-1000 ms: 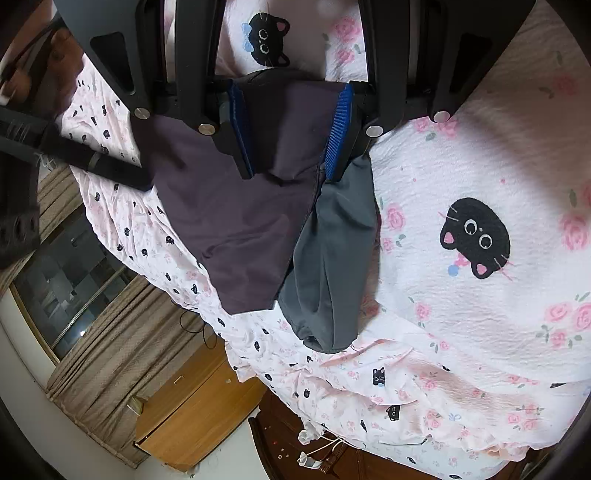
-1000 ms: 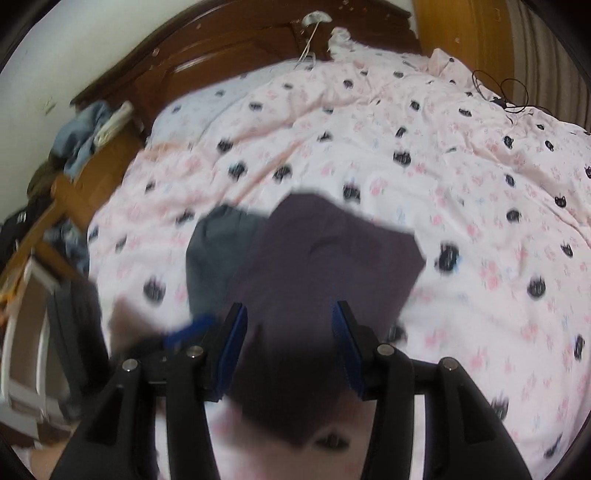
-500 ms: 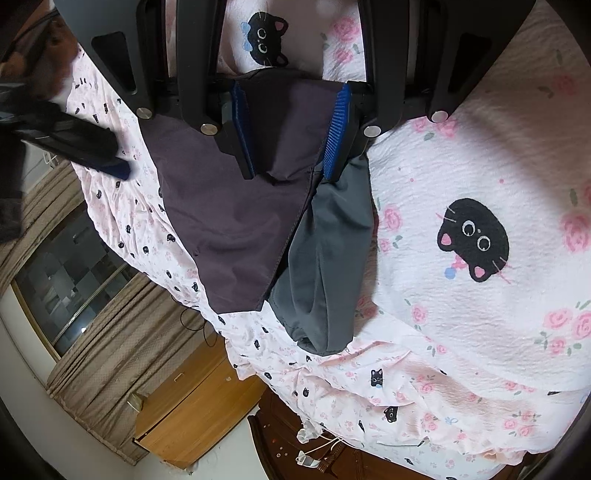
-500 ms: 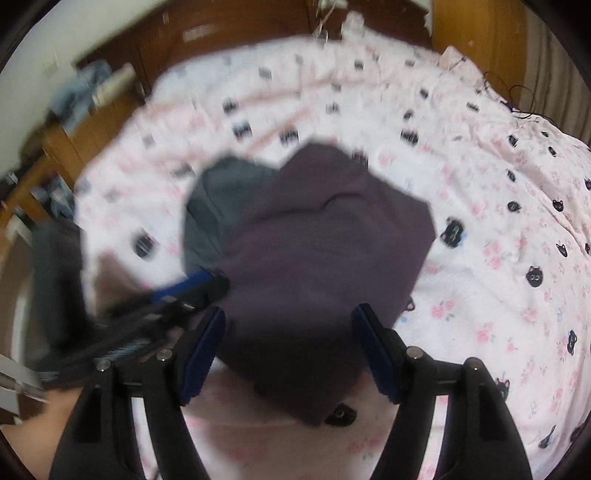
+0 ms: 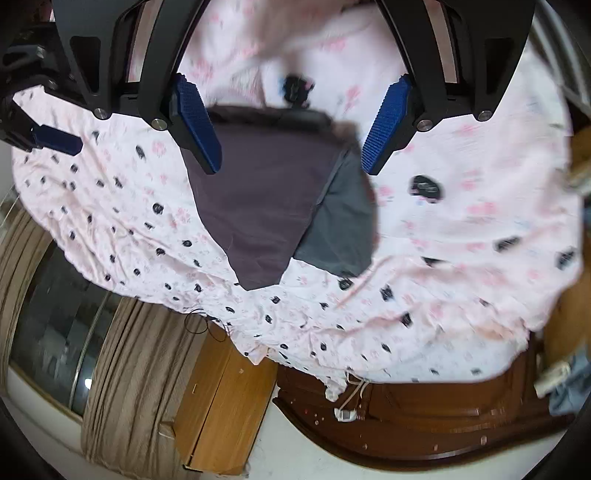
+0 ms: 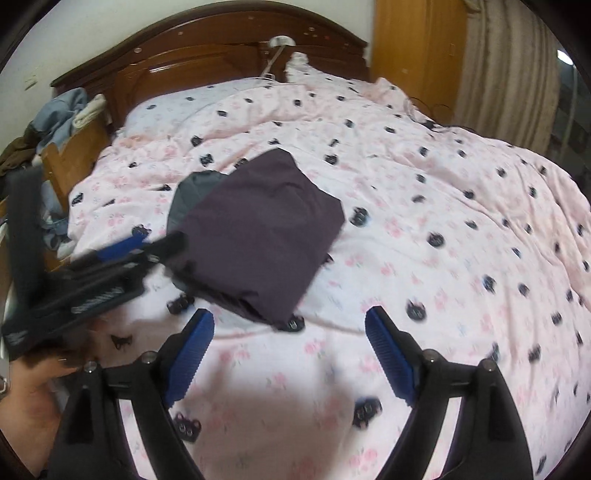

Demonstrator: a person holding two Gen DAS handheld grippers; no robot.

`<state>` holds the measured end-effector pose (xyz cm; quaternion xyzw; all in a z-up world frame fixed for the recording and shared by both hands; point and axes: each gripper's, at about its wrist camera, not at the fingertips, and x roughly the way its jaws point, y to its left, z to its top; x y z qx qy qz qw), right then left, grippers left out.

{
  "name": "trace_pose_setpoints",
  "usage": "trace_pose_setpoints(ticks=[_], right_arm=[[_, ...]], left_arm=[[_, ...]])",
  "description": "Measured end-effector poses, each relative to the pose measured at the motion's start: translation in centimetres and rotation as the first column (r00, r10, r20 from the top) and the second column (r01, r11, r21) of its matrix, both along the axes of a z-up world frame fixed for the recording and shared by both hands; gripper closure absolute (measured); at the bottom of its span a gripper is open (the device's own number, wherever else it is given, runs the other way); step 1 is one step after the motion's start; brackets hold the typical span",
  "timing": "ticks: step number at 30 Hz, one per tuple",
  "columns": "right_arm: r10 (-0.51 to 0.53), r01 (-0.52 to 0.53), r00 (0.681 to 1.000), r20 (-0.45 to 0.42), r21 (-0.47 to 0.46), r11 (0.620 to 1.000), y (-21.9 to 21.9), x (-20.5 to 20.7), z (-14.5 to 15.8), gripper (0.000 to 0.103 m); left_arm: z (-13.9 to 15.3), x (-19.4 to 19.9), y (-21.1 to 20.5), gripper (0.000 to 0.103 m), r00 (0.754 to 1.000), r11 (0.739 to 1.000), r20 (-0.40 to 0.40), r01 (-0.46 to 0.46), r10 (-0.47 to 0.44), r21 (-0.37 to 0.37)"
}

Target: Fold clothes

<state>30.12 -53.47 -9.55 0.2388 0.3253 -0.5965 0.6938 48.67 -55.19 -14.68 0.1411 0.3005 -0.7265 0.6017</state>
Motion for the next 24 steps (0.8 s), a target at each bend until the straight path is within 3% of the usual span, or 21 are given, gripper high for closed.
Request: trace_pose_setpoints(ticks=[11, 24], right_arm=[[0.002, -0.003, 1.0, -0.017, -0.072, 0.997, 6.5, 1.0, 2.6, 0.016], [-0.007, 0.012, 0.999, 0.042, -0.113, 0.993, 12.8, 1.3, 5.4, 0.016]], left_arm=[[5.4, 0.6, 8.4, 0.018, 0.993, 0.998, 0.103, -0.054, 0.057, -0.028], [7.7, -0.4, 13.9, 0.017, 0.982, 0.997, 0.175, -0.059, 0.067, -0.048]])
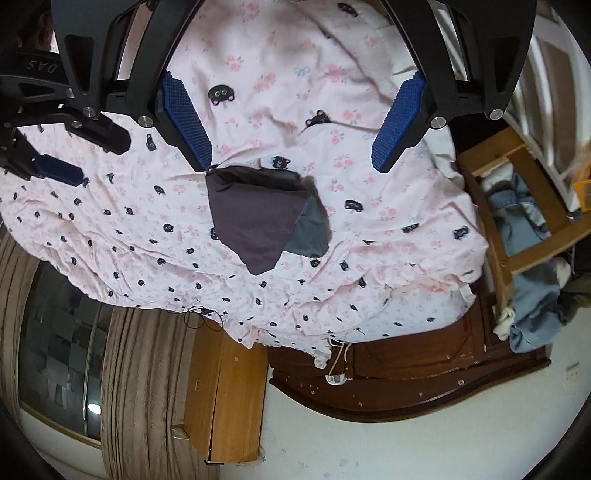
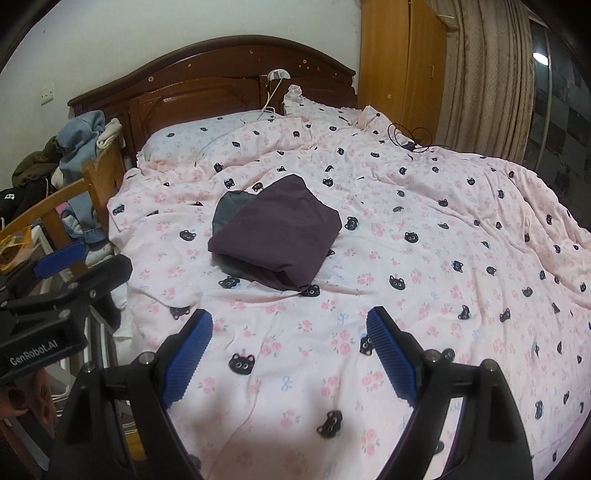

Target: Fold clothes

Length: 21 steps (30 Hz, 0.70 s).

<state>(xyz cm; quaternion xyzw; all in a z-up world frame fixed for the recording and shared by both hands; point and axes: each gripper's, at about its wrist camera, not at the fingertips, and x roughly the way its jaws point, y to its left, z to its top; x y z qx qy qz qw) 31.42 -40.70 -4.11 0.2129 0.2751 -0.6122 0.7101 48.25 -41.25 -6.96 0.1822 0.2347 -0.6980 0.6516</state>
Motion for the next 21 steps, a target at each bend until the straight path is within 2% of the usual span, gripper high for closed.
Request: trace_pose_setpoints(ticks=[4, 9, 21], right_arm=[[-0.002, 0.002, 1.0, -0.005, -0.022, 1.0, 2.1, 0.2, 0.7, 0.016], [0.002, -0.004, 1.0, -0.024, -0.051, 0.999, 4.5, 0.7, 1.8, 0.015], [0.01, -0.014, 0.999, -0.043, -0.093, 0.996, 9.4, 1.5, 3.7, 0.011]], left_arm=[[0.7, -0.1, 1.4, 0.016, 1.0, 1.0, 0.004, -0.01, 0.01, -0.005], [2.1, -0.4, 3.6, 0.001, 0.999, 0.999, 0.029, -0.021, 0.022, -0.05], [3.9, -0.4, 7.1, 0.001, 0.999, 0.996, 0.037, 0.0, 0.003, -0.086]])
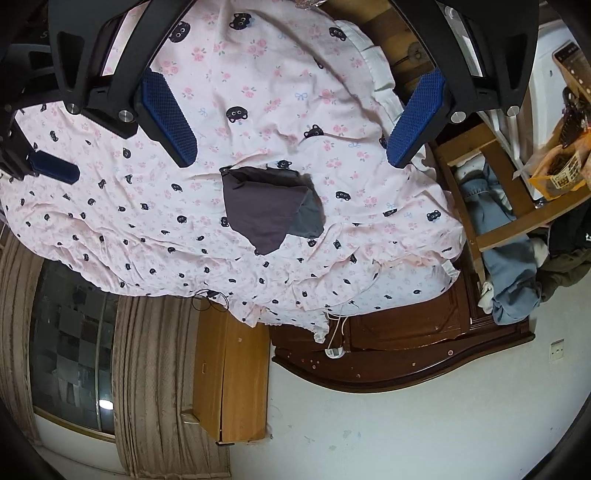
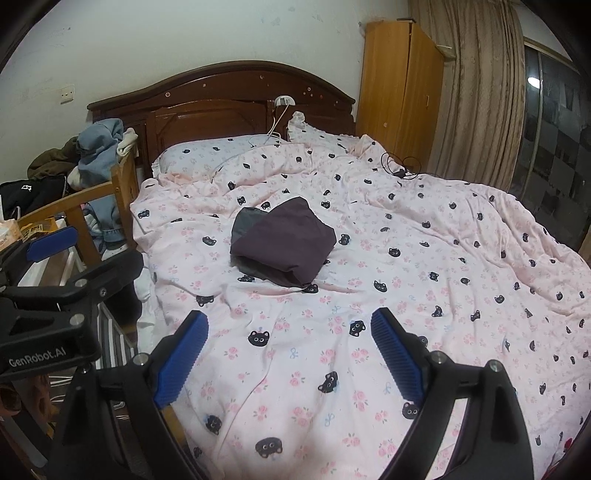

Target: Fold clothes

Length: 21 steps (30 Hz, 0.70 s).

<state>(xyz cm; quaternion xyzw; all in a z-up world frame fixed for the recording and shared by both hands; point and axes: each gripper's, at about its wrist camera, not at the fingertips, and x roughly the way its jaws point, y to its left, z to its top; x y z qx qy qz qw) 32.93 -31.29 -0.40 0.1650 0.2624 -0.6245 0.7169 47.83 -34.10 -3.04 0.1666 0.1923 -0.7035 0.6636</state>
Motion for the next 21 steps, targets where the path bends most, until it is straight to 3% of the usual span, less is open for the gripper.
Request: trace_pose_setpoints(ticks=[9, 13, 21], right_arm=[[-0.01, 0.01, 1.0, 0.028, -0.001, 1.0, 1.3, -0.6, 0.3, 0.011], [-0.008, 0.008, 0.999, 0.032, 0.001, 1.0, 1.5, -0.9, 0.3, 0.011], [-0.006, 0.007, 0.999, 0.041, -0.008, 1.0, 1.8, -1.3, 0.7, 0.011]], left_arm=[[0.2, -0.6, 0.5, 0.001, 0.998, 0.999, 0.049, -0.039, 0.038, 0.019], [0.0, -0.2, 0.5, 0.001, 0.999, 0.999, 0.006, -0.035, 0.035, 0.038], [0.3, -0.6, 0.9, 0.001, 1.0, 0.999, 0.008, -0.021, 0.02, 0.032]])
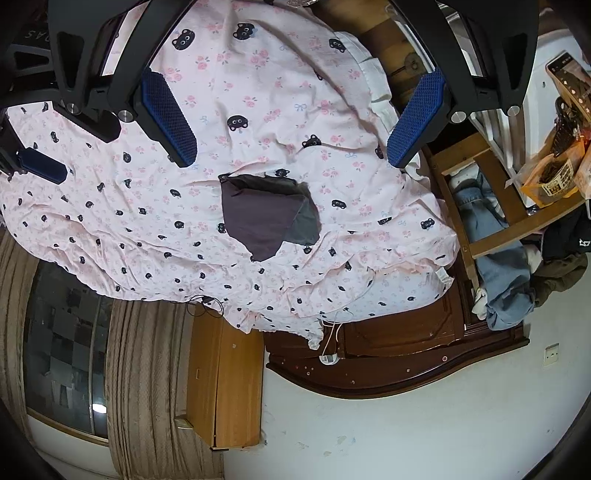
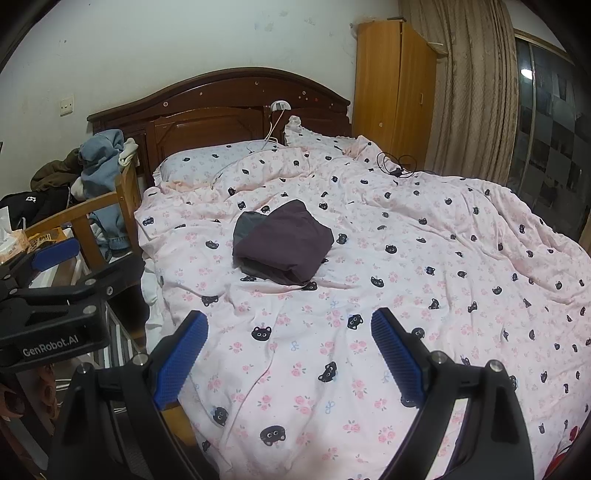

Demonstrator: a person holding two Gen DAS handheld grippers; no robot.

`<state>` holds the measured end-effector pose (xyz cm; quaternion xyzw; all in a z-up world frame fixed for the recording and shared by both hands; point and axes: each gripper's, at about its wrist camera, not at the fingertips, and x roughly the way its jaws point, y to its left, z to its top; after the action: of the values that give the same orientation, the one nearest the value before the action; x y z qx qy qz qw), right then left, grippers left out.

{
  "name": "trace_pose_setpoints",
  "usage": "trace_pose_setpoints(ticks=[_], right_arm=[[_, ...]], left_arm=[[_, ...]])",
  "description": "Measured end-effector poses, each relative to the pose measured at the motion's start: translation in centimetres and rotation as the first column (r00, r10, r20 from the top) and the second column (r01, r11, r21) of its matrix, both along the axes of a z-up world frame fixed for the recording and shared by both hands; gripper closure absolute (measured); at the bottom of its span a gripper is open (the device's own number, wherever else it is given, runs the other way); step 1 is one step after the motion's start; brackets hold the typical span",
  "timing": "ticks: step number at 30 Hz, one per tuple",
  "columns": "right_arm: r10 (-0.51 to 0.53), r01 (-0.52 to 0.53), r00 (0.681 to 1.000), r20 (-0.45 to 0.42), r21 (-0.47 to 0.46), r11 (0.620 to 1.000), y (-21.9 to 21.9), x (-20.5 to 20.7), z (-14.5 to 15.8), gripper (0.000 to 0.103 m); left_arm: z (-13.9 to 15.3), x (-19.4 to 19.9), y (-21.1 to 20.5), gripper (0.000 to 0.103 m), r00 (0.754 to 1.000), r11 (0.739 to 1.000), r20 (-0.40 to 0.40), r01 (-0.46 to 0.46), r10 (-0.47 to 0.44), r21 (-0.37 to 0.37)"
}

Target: Fold clothes

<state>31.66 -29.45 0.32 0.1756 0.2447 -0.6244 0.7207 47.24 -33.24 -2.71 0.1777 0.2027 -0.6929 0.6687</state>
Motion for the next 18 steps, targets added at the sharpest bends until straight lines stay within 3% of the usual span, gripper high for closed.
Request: trace_pose_setpoints(ticks=[18], right_arm=[[-0.004, 0.004, 1.0, 0.024, 0.01, 1.0, 0.36, -0.8, -0.4, 0.011]], left_arm=[[-0.11, -0.43, 0.1, 0.001, 1.0, 1.0, -0.027, 0.011, -0.01, 0.02]])
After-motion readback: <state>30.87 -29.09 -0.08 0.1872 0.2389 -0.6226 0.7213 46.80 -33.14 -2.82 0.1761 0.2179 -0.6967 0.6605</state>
